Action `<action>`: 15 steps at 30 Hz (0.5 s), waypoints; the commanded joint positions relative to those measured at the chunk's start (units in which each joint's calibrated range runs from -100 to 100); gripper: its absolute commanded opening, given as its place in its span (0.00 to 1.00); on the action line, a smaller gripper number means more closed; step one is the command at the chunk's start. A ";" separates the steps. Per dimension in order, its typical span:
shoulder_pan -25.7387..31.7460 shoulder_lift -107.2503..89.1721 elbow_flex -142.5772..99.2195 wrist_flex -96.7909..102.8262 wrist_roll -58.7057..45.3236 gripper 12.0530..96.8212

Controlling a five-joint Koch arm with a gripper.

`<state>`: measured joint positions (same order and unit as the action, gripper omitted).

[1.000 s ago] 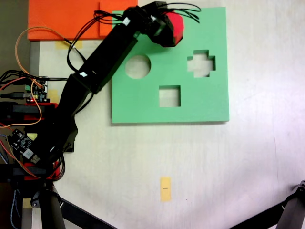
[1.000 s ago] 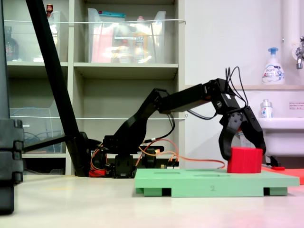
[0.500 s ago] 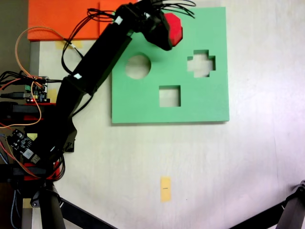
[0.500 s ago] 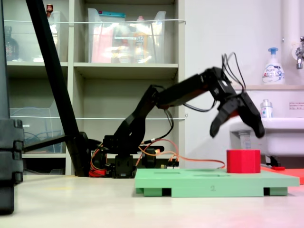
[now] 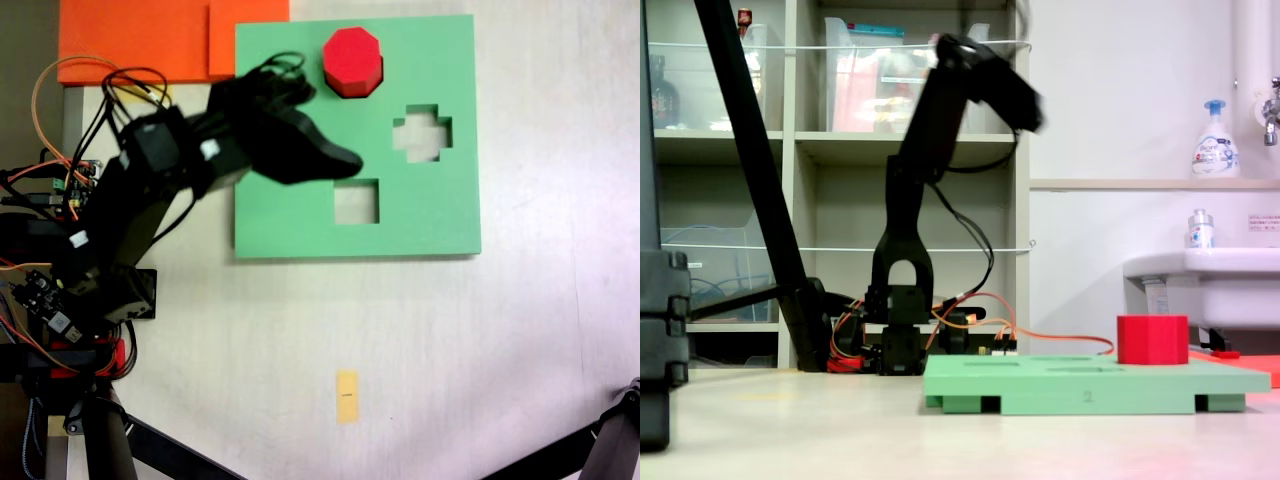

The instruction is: Put the octagonal pillar block into the corresponding hole

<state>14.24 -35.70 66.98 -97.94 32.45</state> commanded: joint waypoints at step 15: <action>-13.92 -60.25 -69.27 48.21 -15.82 0.48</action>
<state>0.51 -81.81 1.81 -73.86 18.34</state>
